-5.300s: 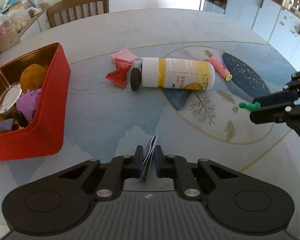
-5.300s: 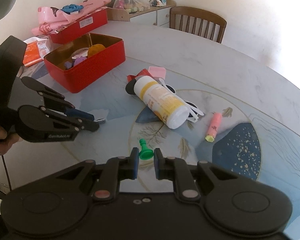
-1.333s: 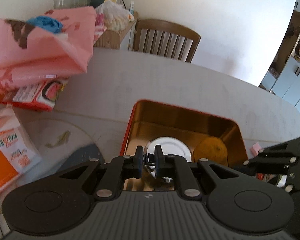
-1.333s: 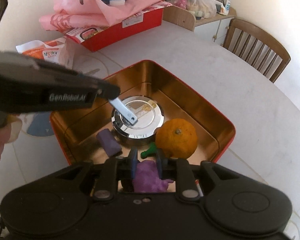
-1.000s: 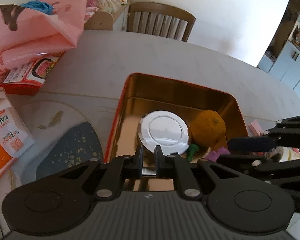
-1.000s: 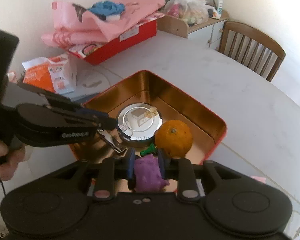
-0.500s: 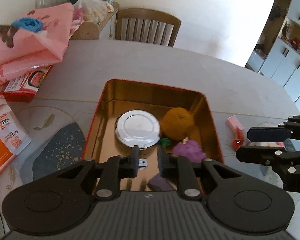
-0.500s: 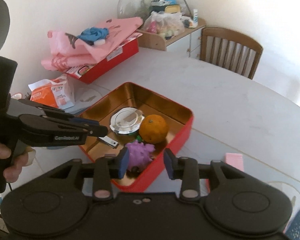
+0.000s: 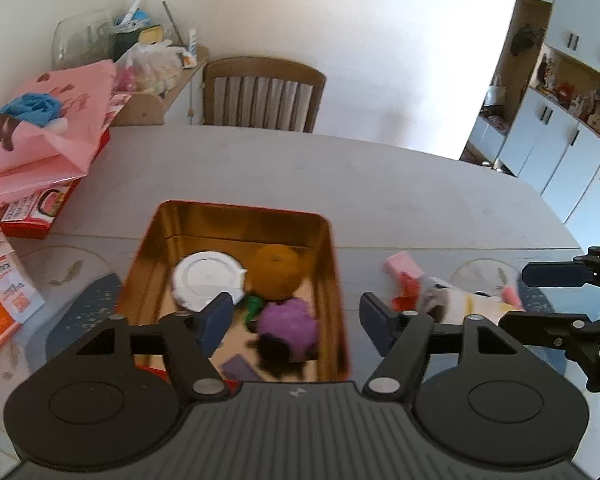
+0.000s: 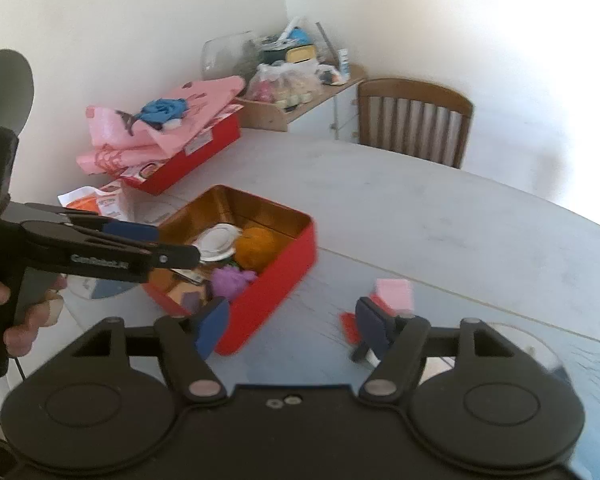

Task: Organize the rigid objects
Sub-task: 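Move the left gripper to the white bottle while the right reaches the pink marker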

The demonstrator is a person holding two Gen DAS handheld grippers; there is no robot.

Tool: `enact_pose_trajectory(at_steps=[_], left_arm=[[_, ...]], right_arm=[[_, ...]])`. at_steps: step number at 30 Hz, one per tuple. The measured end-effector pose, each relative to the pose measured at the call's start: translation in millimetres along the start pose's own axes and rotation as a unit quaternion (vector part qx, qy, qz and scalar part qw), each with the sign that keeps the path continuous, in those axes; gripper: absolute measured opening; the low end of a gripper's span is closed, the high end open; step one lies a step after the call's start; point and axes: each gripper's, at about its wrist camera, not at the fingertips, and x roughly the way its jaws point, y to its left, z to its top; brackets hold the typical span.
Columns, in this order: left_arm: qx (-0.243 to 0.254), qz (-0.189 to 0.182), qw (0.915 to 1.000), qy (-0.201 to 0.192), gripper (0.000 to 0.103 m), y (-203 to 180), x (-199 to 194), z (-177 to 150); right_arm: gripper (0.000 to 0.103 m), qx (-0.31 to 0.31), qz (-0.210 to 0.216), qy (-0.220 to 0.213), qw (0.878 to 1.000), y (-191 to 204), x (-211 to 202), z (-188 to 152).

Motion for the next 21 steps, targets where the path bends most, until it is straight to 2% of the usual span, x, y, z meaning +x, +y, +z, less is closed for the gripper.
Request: enact_pose_trajectory(at_steps=[7, 10, 15, 21], left_arm=[[0.006, -0.017, 0.9998, -0.006, 0.078, -39.7, -0.5, -5.3], [0.008, -0.029, 0.9995, -0.010, 0.083, -58.6, 1.4, -7.1], [0.013, -0.042, 0.9990, -0.006, 0.085, -87.3, 10.2, -11.3], [0.025, -0.030, 0.9992, 0.004, 0.085, -123.0, 24.9, -16.0]], right_arm=[[0.081, 0.020, -0.011, -0.004, 1.000, -37.3, -28.6, -23.2], [0.089, 0.029, -0.013, -0.009, 0.999, -53.7, -39.0, -33.2], [0.101, 0.043, -0.011, -0.017, 0.999, -81.8, -54.3, -49.6], [0.103, 0.056, -0.009, -0.016, 0.998, -115.1, -62.5, -62.2]])
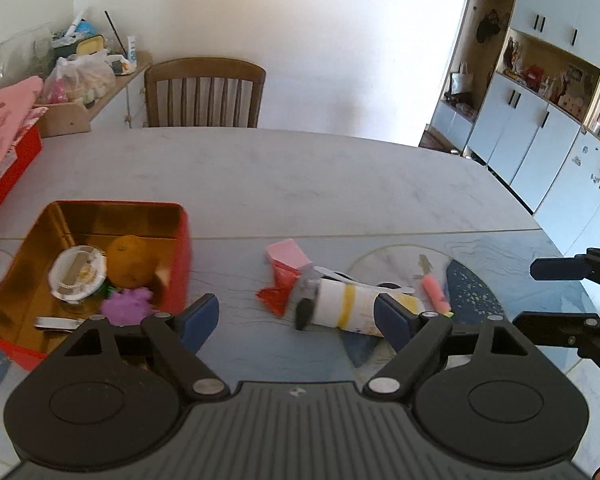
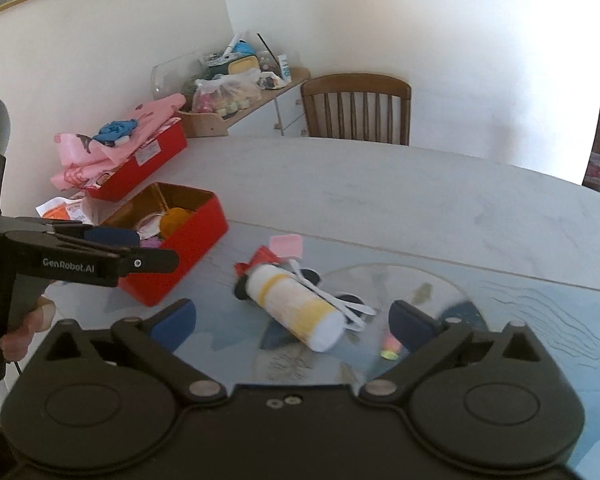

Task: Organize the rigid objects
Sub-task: 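Move the left gripper to the white bottle while the right reaches the pink marker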

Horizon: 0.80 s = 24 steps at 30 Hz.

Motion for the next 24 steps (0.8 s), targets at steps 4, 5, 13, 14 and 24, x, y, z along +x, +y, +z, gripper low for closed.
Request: enact_pose_trajectory(at_steps=[4, 5, 13, 14, 24], left_arm=[[0.006, 0.004, 0.9999, 0.010, 0.093, -23.3, 12.0, -2.0], [0.009, 0.010, 0.9998, 0.012, 0.097, -30.2, 15.7, -2.5], [0.004, 0.037, 0.9991, 0.022, 0.103, -62.8, 43.4, -0.7], [0.001, 0.045, 0.9987, 0.023, 0.103, -66.4, 48.1, -0.2], [-0.069, 0.083, 0.9925, 0.056, 0.103, -76.0, 91.9, 7.4]], right_arm=[[0.103, 0.003, -0.014, 0.008, 1.000, -22.0, 1.9, -5.4], [0.103, 0.003, -0.017, 0.011, 1.000, -27.9, 3.2, -6.9], [0.103, 0.001, -0.030, 0.031, 0.999, -62.4, 14.6, -16.3], [0.103, -0.002, -0.031, 0.033, 0.999, -65.0, 16.6, -17.0], [0.101, -0.041, -0.031, 0.052, 0.997, -70.9, 45.8, -18.2]])
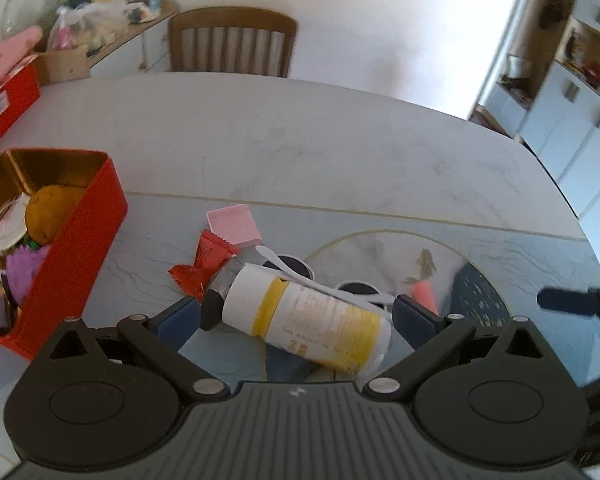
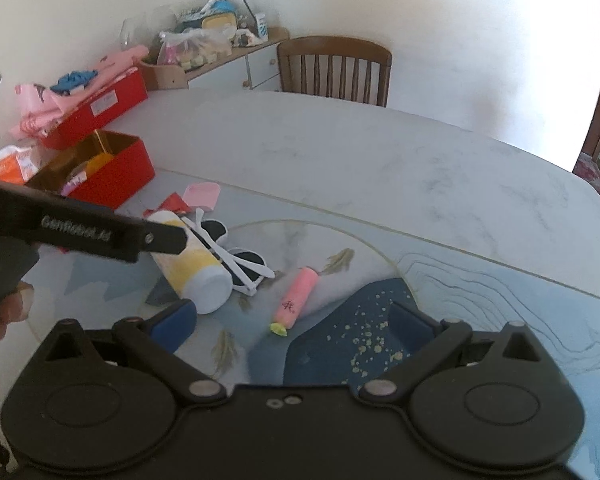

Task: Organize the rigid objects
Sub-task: 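Move the left gripper to the white bottle while the right reaches the pink marker, then grasp the white bottle with the left gripper while the right grasps the pink marker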

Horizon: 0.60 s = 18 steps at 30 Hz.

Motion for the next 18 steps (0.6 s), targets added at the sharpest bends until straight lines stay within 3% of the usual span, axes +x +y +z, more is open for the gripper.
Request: enact_pose_trajectory(at_steps=[8, 18], left_arm=[[-0.011, 0.050, 0.9987, -0.004, 0.103, -12.6, 17.2, 3.5], [-0.039, 0.074, 0.9962, 0.022, 0.103, -9.1, 36.2, -0.8]], right_arm=[[0.097, -0.021, -0.001, 0.018, 1.000, 0.2, 27.2, 4.1], [0.086, -0.035, -0.006, 0.033, 0.999, 1.1, 51.5, 10.5]])
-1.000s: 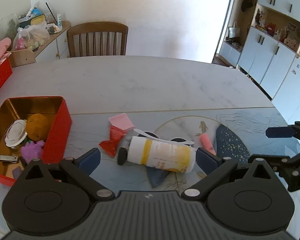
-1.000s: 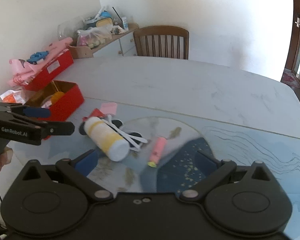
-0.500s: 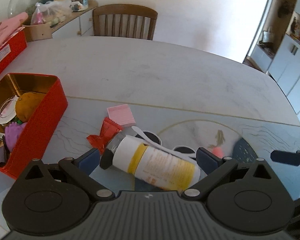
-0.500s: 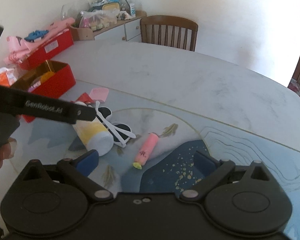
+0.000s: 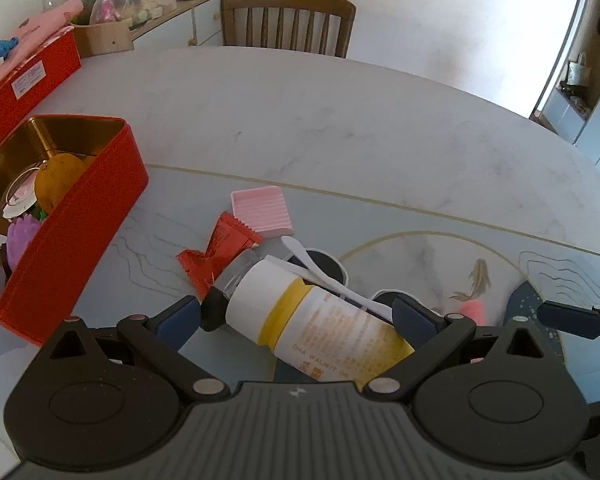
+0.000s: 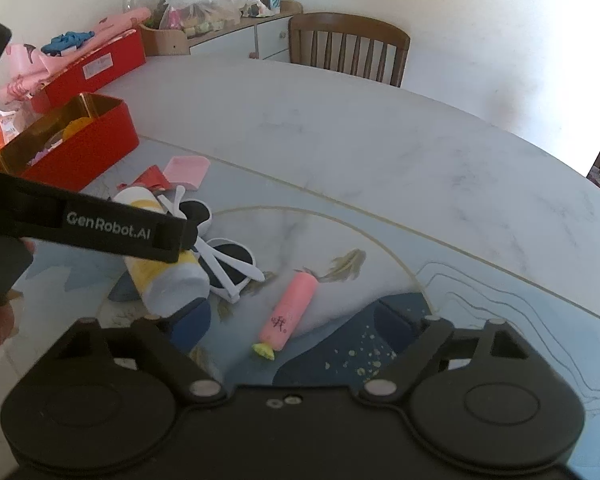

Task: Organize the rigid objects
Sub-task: 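Grasp the white bottle with the left gripper while the right grasps the pink marker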

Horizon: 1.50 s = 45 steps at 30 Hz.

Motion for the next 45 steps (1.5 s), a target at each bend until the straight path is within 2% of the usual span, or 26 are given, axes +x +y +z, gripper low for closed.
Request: enact_pose_trajectory(at_steps=[7, 11, 14, 15, 16, 18, 20, 23, 25, 31, 45], left_arm=[[-0.006, 0.014, 0.9998, 0.012, 0.103, 8.2, -0.7, -9.9], [-0.004, 0.023, 0.9995, 0.021, 0.102, 13.8, -4.7, -19.6], [-0.005, 0.024, 0.9992, 0.031, 0.101, 19.1, -5.0, -26.2], [-0.005, 0.024, 0.9992, 0.032, 0.098, 20.7, -5.0, -28.3], [-0.004, 0.021, 0.9992, 0.035, 0.091, 22.4, -4.6, -29.8], [-0.001, 0.016, 0.9991, 0.038, 0.080, 24.2, -4.8, -32.1], [0.008, 0.016, 0.9993, 0.033, 0.071, 23.5, -6.9, -32.8], [0.016, -0.003, 0.9995, 0.028, 0.052, 23.5, -8.7, -30.3], [0.027, -0.011, 0.9992, 0.026, 0.046, 21.4, -9.7, -29.7], [0.049, -0.023, 0.9983, 0.020, 0.044, 20.1, -11.6, -31.3], [0.026, -0.060, 0.9979, 0.000, 0.044, 60.3, -47.2, -30.1]], right_arm=[[0.072, -0.013, -0.004, 0.014, 1.000, 1.6, 13.9, -0.8], [0.057, -0.017, -0.010, 0.019, 1.000, 1.5, 18.6, -2.8], [0.052, -0.018, -0.010, 0.016, 1.000, 1.7, 19.1, -4.8], [0.049, -0.018, -0.010, 0.014, 1.000, 1.8, 18.5, -5.3], [0.047, -0.019, -0.009, 0.013, 1.000, 2.1, 18.1, -5.8], [0.035, -0.019, -0.006, 0.011, 1.000, 2.3, 15.9, -6.8], [0.030, -0.020, -0.003, 0.010, 1.000, 2.5, 14.4, -7.9], [0.015, -0.020, -0.001, 0.011, 1.000, 0.4, 12.3, -8.6], [0.014, -0.022, -0.003, 0.013, 1.000, 1.4, 11.0, -8.8], [0.014, -0.017, -0.008, 0.007, 1.000, 5.2, -0.5, -10.8], [0.014, 0.023, 0.028, -0.013, 0.999, 22.4, -54.6, -11.1]])
